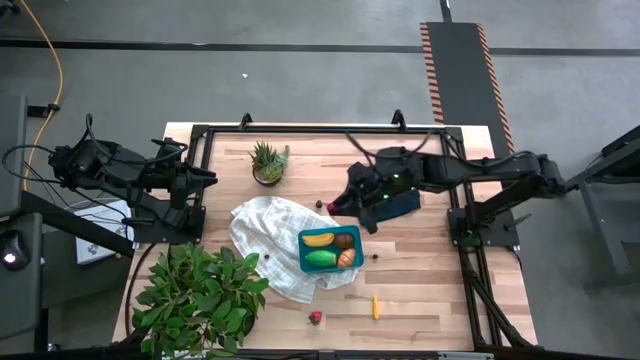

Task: Pick and placing Produce into tupperware
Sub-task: Put the red cherry into the blue bin

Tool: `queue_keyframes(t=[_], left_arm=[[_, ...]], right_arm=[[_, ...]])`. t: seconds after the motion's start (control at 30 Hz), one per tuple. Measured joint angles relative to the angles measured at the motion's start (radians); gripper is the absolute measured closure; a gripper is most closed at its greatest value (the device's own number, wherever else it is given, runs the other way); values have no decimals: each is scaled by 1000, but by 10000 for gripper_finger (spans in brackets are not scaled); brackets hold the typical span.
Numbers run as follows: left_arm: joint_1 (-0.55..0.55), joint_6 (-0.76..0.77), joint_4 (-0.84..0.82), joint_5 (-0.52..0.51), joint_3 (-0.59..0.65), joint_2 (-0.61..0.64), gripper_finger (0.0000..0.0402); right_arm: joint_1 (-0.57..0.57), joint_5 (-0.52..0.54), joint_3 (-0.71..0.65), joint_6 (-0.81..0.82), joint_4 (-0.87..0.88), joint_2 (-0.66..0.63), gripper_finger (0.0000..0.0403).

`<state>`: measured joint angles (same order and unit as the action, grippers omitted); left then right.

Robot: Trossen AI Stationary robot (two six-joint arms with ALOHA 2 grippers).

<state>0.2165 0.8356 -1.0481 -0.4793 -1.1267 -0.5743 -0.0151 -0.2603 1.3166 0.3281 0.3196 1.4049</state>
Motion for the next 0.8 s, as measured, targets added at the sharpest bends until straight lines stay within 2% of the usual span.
queue_keyframes(t=[0.17, 0.37, 0.57, 0.8], left_arm=[[0, 0, 0, 0, 0, 0, 291], [0, 0, 0, 0, 0, 0, 291], [0, 0, 0, 0, 0, 0, 291], [0, 0, 0, 0, 0, 0, 291]], right_arm=[[0, 16, 191, -114, 234, 82, 343], [0, 29, 310, -175, 409, 153, 343], [-32, 54, 367, -199, 572, 244, 343], [-75, 60, 371, -215, 608, 335, 343]])
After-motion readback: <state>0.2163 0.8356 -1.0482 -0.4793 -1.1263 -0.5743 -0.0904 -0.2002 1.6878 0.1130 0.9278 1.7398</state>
